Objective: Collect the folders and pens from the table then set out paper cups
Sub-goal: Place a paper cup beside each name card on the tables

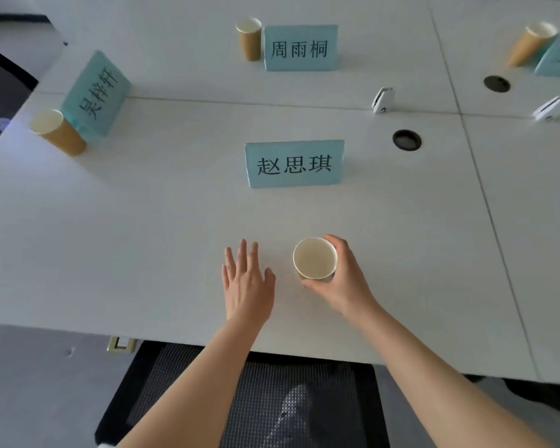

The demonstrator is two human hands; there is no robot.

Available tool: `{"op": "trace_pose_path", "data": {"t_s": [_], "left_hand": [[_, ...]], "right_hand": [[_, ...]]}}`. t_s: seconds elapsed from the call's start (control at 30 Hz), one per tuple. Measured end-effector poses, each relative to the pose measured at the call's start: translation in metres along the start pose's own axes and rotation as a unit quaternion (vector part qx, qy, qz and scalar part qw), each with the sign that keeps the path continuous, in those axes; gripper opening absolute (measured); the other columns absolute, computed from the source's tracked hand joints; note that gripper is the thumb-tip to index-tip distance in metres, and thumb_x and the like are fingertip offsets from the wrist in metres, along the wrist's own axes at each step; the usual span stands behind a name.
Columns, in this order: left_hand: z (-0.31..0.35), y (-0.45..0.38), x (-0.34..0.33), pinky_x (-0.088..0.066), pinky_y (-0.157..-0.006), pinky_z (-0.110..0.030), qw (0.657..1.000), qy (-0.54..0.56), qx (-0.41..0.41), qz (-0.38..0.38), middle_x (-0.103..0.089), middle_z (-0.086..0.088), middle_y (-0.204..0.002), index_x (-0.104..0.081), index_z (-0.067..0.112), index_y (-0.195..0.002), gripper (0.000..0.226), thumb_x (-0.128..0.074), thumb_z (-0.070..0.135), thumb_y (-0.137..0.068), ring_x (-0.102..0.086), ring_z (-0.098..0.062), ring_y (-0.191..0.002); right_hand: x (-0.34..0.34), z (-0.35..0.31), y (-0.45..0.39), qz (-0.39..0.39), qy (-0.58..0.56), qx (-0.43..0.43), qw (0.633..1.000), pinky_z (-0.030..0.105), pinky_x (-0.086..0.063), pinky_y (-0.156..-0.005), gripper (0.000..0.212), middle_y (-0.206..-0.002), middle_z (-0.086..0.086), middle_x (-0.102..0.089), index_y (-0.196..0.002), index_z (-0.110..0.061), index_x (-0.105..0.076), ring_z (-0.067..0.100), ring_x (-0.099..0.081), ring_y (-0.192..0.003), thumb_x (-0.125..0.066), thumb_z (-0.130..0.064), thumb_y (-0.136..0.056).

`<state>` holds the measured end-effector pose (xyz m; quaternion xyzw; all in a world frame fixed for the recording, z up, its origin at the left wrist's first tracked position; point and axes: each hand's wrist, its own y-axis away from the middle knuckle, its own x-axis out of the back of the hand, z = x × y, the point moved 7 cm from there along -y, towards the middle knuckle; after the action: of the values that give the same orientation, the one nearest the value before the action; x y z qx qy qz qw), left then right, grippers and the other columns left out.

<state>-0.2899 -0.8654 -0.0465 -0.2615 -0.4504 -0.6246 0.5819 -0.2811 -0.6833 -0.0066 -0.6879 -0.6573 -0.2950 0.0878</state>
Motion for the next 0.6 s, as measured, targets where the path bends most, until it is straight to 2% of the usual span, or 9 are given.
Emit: {"op": "trace_pose_path", "data": {"t_s": [0.13, 0.33, 0.43, 0.5, 0.6], "left_hand": [[0.001, -0.021, -0.012, 0.003, -0.123, -0.041, 1.000, -0.016, 0.021, 0.005, 0.003, 0.003, -0.165, -0.010, 0.023, -0.157, 0.060, -0.031, 0.031, -0.102, 0.014, -0.023, -0.151], [0.010, -0.035, -0.026, 0.007, -0.121, -0.048, 0.993, -0.016, 0.113, 0.029, 0.002, 0.004, -0.165, -0.009, 0.026, -0.157, 0.060, -0.028, 0.034, -0.100, 0.012, -0.025, -0.151], [0.012, -0.044, -0.030, 0.008, -0.120, -0.052, 0.987, -0.014, 0.158, 0.042, 0.003, 0.006, -0.165, -0.009, 0.030, -0.156, 0.059, -0.028, 0.037, -0.101, 0.013, -0.026, -0.151], [0.010, -0.043, -0.032, 0.009, -0.119, -0.053, 0.982, -0.035, 0.179, 0.057, 0.006, 0.007, -0.165, -0.006, 0.032, -0.156, 0.060, -0.026, 0.040, -0.100, 0.014, -0.025, -0.151], [0.013, -0.045, -0.040, 0.010, -0.119, -0.053, 0.979, -0.070, 0.177, 0.067, 0.010, 0.007, -0.164, 0.001, 0.033, -0.156, 0.062, -0.019, 0.043, -0.099, 0.016, -0.026, -0.150]], "right_hand": [[0.006, 0.002, -0.010, 0.027, -0.016, -0.009, 0.999, 0.019, -0.038, -0.086, 0.077, -0.124, -0.004, -0.052, -0.132, -0.017, -0.038, 0.016, -0.052, -0.110, -0.083, -0.015, -0.069], [0.055, 0.001, -0.061, 0.119, -0.035, -0.018, 0.992, 0.030, -0.044, -0.097, 0.080, -0.131, 0.003, -0.051, -0.134, -0.016, -0.036, 0.020, -0.053, -0.115, -0.083, -0.018, -0.069], [0.079, 0.003, -0.097, 0.161, -0.027, -0.033, 0.986, 0.026, -0.041, -0.092, 0.082, -0.131, 0.003, -0.049, -0.135, -0.015, -0.034, 0.019, -0.052, -0.113, -0.083, -0.021, -0.070], [0.092, 0.002, -0.119, 0.186, -0.028, -0.033, 0.982, 0.028, -0.044, -0.090, 0.080, -0.128, 0.004, -0.050, -0.132, -0.015, -0.035, 0.021, -0.053, -0.112, -0.082, -0.022, -0.069], [0.106, 0.005, -0.153, 0.216, -0.017, -0.035, 0.976, 0.026, -0.042, -0.088, 0.080, -0.128, 0.005, -0.050, -0.132, -0.013, -0.035, 0.021, -0.053, -0.110, -0.083, -0.024, -0.068]]}}
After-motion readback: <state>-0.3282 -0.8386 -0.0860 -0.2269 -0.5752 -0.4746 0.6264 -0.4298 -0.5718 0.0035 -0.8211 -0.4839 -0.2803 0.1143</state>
